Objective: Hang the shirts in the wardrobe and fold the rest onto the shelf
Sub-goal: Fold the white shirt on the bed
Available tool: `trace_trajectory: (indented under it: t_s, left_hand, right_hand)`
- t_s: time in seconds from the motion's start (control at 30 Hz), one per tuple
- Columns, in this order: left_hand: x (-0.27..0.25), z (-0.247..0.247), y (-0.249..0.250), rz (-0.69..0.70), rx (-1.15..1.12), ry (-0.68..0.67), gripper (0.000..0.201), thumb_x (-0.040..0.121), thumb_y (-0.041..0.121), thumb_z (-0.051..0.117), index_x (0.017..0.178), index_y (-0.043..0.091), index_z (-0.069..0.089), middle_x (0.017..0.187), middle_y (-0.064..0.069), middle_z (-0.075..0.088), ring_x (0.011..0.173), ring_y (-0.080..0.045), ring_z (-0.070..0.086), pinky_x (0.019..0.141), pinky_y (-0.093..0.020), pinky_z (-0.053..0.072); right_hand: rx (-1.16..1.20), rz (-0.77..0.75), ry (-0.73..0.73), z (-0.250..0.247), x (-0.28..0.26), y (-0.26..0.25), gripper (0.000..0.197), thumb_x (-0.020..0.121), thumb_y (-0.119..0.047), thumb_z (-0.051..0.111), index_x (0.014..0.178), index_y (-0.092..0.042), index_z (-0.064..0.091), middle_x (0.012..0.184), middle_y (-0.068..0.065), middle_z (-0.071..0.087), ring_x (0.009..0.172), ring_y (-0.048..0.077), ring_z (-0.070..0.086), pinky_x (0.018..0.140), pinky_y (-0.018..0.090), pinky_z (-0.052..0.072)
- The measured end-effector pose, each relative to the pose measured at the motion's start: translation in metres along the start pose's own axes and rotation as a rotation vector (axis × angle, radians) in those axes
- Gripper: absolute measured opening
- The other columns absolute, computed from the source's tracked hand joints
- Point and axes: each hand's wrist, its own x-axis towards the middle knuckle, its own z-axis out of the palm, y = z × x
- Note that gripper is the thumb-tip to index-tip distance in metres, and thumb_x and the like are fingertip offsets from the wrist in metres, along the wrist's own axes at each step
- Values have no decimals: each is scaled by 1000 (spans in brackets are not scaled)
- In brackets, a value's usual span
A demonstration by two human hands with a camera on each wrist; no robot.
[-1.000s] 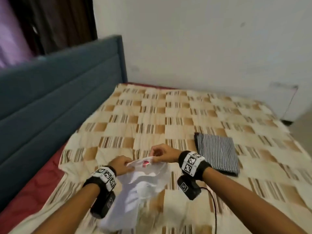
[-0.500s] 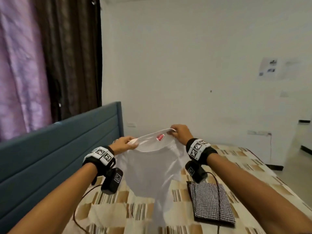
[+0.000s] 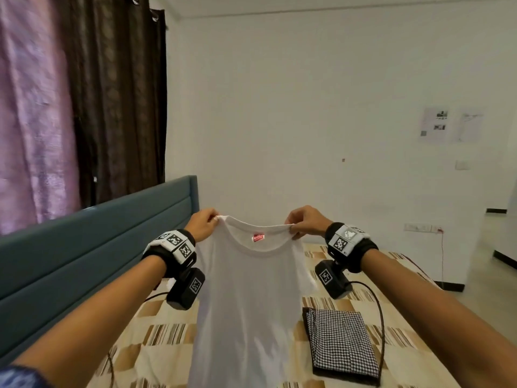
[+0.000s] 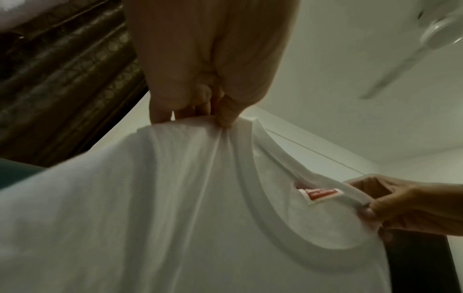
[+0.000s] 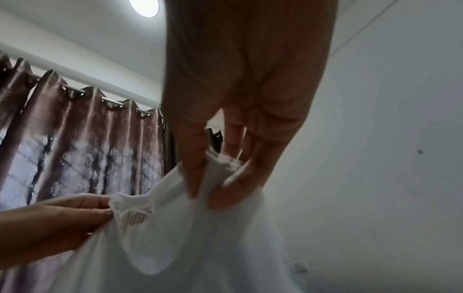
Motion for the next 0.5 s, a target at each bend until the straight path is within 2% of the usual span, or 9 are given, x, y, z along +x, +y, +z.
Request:
trace_trajectory:
  t_s: [0.03,0.13,0.17,0.2,0.3,0.37,0.4,0.5]
  left_hand:
    - [0,-1,-1,-33,-11,14,23,97,9,44,109,-5,58,110,-19,60,104,-31,55,84,-30,39]
    - [1,-2,-10,-82,-48,6,24,98,11,41,108,-4,56,109,-19,58,104,-32,54,86,-33,39]
    - [1,-2,-13,-78,-53,-9,21,97,12,43,105,-2,57,105,-18,59,101,-30,54,85,-34,40]
    - [1,-3,-14,-67,-61,-31,17,96,13,46,101,1,58,101,-15,59,96,-28,55,83,-33,40]
    - [-3,-6,-12,-4,-130,-122,12,91,13,58,94,2,62,88,-10,60,82,-21,55,78,-33,43]
    - [-5,-11,-11,31,-131,-154,10,90,13,59,91,4,63,83,-7,61,77,-18,55,75,-31,44]
    - [-5,-13,-13,48,-111,-151,9,91,14,59,88,6,63,81,-7,60,76,-17,54,73,-30,43]
    - [-3,-17,-19,58,-80,-116,9,91,13,59,86,6,62,80,-8,59,75,-19,53,72,-32,42]
  right_hand:
    - [12,18,-90,-3,-3,-2,12,79,8,64,87,-1,63,77,10,64,62,14,65,57,19,55]
    - [-158,66,-327,-14,-4,3,38,74,1,74,108,-1,60,89,5,67,78,14,64,78,28,55]
    - [-226,45,-324,-15,-2,7,40,72,4,74,109,-2,59,87,4,67,78,14,62,80,30,54]
    - [-285,9,-266,-14,-1,10,39,71,6,74,107,-3,61,83,3,65,73,12,61,76,28,53]
    - [-323,-128,-5,-10,6,18,17,75,0,74,88,-6,66,68,-4,58,63,7,53,63,20,45]
    - [-302,-189,52,-9,8,20,6,80,-8,72,83,-7,67,65,-5,56,63,6,50,61,15,38]
    - [-291,-195,43,-10,9,19,6,82,-11,70,85,-6,69,68,-1,59,66,8,50,63,15,37]
    - [-313,-213,5,-12,13,17,14,85,-14,69,90,-2,71,84,15,68,78,15,55,76,29,44]
